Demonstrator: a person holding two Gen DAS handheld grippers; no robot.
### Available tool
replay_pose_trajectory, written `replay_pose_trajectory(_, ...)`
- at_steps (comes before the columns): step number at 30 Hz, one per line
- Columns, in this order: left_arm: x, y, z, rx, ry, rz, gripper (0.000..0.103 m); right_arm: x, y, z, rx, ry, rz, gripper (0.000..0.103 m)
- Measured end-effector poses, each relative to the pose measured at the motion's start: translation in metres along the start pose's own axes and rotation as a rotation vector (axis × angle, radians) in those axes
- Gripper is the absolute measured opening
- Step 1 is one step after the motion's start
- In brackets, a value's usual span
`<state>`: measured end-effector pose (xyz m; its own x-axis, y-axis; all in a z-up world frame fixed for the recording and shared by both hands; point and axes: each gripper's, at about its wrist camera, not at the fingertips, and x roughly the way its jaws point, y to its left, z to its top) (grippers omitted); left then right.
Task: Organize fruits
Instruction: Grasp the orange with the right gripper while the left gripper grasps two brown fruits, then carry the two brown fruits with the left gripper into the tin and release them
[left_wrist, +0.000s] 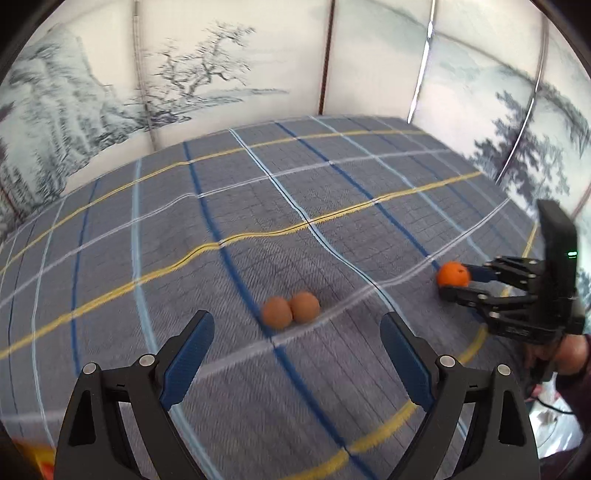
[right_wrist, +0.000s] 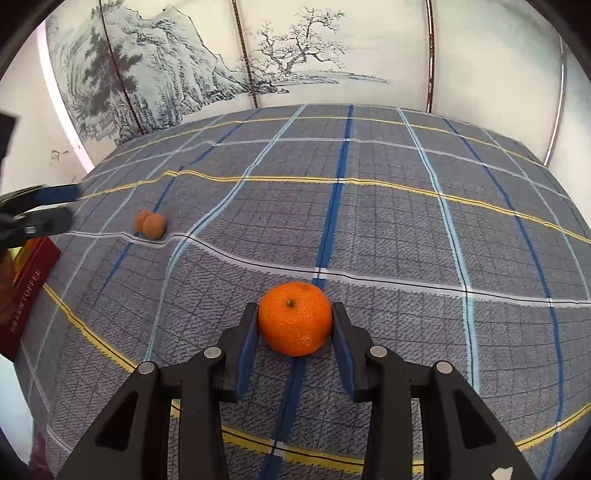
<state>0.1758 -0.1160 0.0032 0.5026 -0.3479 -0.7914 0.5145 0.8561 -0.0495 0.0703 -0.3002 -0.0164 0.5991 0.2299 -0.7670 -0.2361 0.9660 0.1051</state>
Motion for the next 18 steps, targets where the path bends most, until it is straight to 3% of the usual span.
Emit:
replay_pose_trajectory(7, 0.054, -0.001, 0.005, 0.032, 0.078, 0.01, 0.09, 0.001, -0.012, 0.001, 0.051, -0.008, 0.064, 0.036)
replay_pose_trajectory(9, 0.064, 0.002, 0.004, 0.018, 0.096, -0.005, 0.081, 0.001, -0.012, 0.001, 0.053, -0.008, 0.068, 0.037)
replay_pose_trajectory(11, 0.069, 0.001, 0.002, 0.023, 0.093, -0.021, 0.051, 0.002, -0.015, 0.002, 0.059, -0.008, 0.078, 0.037)
replay_pose_trajectory(12, 0.069, -0.002, 0.001, 0.033, 0.092, -0.01, 0.047, 0.002, -0.016, 0.002, 0.066, -0.009, 0.085, 0.037)
replay_pose_trajectory(18, 0.043, -0.015, -0.017, -0.077, 0.049, -0.027, 0.047, 0.003, -0.017, 0.003, 0.07, -0.009, 0.086, 0.037)
